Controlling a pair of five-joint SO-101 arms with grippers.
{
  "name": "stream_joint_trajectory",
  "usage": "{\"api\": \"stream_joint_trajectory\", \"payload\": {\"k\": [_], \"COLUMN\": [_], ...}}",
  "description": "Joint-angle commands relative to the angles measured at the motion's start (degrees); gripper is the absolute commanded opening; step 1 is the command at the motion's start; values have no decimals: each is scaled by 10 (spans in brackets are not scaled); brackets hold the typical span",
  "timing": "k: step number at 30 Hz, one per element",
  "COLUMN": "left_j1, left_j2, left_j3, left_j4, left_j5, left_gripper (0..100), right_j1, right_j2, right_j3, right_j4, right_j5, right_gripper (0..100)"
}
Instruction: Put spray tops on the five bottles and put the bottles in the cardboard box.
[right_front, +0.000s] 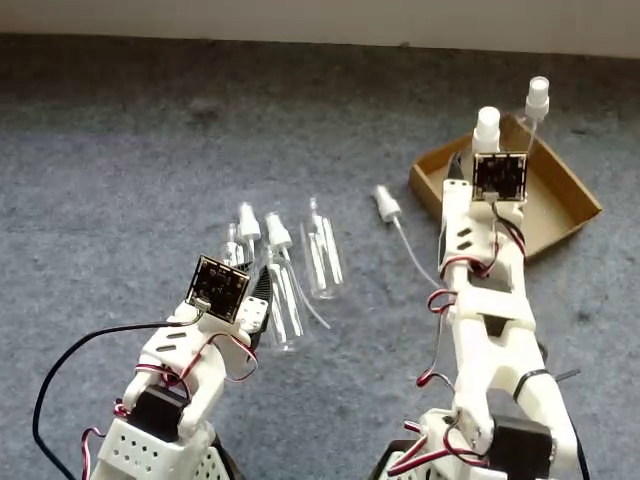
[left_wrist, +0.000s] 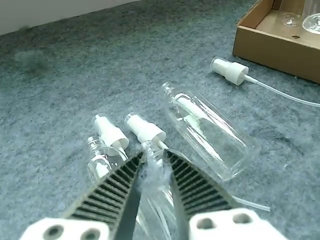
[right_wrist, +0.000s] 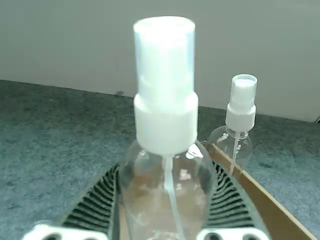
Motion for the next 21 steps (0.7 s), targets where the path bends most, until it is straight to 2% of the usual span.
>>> {"api": "stream_joint_trajectory", "payload": {"k": [1, 16, 21], "left_j1": [0, 0, 0], "left_j2": [-2, -1, -1], "left_j3": [10, 10, 10], "left_j4": [0, 0, 0], "left_j5": [-7, -6, -6], "left_gripper": [6, 6, 6], "right_j1": [7, -1, -2], "right_j2": [8, 141, 163], "right_j3": [-60, -156, -167], "right_j4": [-20, -22, -65], "right_j5": [5, 0, -100], "right_gripper": [74, 70, 70]}}
